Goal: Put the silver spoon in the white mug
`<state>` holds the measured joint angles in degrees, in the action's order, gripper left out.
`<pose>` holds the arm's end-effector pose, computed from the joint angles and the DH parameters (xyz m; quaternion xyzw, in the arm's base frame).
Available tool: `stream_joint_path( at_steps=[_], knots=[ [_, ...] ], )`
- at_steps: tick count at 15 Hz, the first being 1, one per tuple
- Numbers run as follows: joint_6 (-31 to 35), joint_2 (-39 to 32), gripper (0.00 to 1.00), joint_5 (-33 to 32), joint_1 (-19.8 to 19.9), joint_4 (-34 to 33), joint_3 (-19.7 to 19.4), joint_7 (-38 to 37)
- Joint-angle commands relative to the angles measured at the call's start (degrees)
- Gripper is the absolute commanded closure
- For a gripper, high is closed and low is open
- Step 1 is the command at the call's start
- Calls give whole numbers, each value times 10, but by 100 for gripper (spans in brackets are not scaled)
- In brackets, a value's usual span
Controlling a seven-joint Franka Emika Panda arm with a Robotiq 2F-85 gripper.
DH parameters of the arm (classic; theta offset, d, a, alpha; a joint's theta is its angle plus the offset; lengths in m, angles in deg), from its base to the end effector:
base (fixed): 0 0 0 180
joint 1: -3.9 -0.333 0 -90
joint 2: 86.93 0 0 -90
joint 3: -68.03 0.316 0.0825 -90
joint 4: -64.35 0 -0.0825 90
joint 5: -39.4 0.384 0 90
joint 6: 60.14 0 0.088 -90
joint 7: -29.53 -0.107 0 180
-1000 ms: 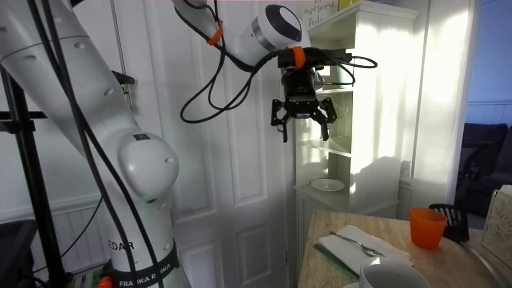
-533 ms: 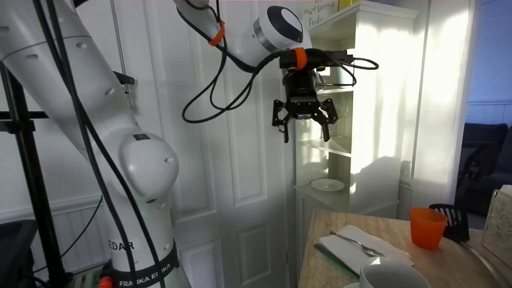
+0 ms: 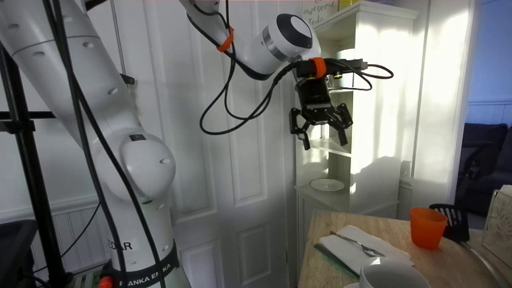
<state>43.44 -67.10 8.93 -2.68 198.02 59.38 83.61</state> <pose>0.4262 -0.0607 0.4642 0.8286 0.5057 -0.1805 0.1582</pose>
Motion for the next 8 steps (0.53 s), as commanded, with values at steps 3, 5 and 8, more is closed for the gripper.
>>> stream_joint_path(
  at_steps=[3, 5, 8],
  knots=[
    [164, -99, 0, 37, 62, -7, -36, 79],
    [224, -137, 0, 70, 79, -4, -43, 109],
    [284, -198, 0, 115, 97, -9, -31, 148]
  ],
)
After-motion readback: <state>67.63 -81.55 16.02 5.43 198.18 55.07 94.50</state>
